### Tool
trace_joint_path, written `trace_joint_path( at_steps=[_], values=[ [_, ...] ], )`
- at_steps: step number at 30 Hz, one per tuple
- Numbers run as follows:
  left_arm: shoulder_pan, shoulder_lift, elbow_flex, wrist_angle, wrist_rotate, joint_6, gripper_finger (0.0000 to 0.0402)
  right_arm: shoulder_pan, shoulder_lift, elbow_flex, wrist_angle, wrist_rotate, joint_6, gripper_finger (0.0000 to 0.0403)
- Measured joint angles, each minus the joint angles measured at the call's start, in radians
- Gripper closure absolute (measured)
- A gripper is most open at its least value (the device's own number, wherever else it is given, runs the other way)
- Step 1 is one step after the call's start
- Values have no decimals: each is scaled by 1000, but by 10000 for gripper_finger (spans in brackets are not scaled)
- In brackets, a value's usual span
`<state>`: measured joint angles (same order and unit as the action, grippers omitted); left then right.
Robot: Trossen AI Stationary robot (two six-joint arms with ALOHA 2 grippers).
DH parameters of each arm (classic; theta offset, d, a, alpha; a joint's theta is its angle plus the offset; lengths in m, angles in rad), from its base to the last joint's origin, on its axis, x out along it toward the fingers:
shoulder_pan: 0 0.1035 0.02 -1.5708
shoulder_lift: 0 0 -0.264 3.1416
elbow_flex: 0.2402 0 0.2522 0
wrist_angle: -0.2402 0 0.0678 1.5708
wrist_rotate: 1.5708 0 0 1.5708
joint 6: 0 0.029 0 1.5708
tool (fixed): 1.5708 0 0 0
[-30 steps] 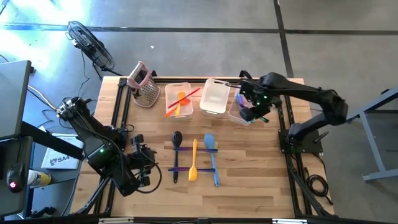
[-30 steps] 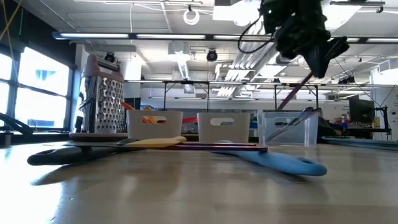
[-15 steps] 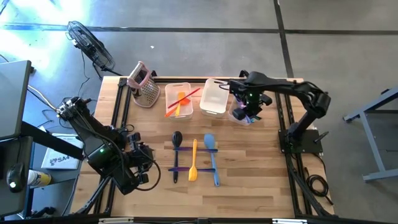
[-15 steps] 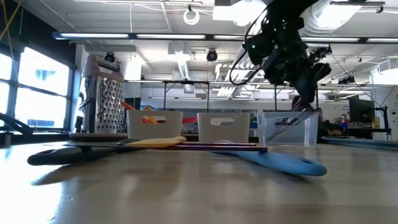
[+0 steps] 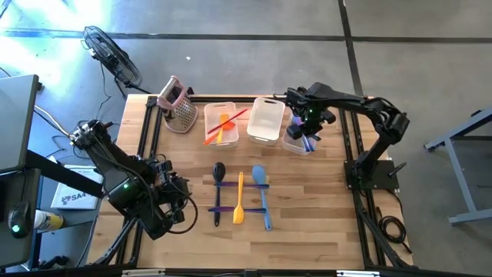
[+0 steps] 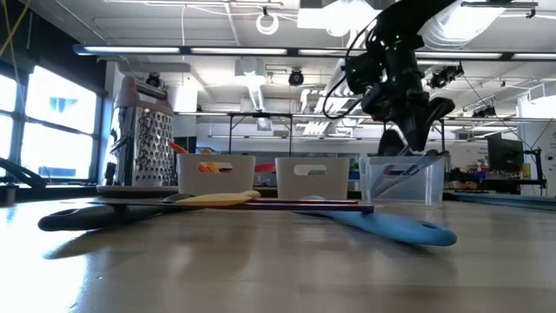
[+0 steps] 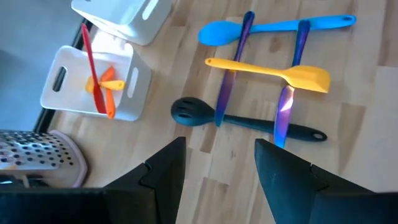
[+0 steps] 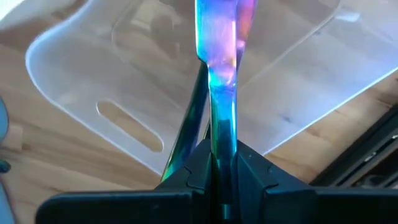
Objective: Pick & Place Kitchen Items
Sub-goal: Put the blue table knife into the transparent bin, then put the yellow spatula into the left white bin
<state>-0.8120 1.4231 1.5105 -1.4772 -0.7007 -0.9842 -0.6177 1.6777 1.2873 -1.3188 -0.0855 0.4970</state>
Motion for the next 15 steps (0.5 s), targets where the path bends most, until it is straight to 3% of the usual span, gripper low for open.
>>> trace_joint_path(
  at_steps=[8, 15],
  values=[
    [0, 0, 0, -18, -26, 2, 218, -33, 0, 0, 65, 6, 11, 371],
    [0, 0, 0, -43, -27, -16, 218, -33, 0, 0, 95, 5, 30, 311]
  ],
)
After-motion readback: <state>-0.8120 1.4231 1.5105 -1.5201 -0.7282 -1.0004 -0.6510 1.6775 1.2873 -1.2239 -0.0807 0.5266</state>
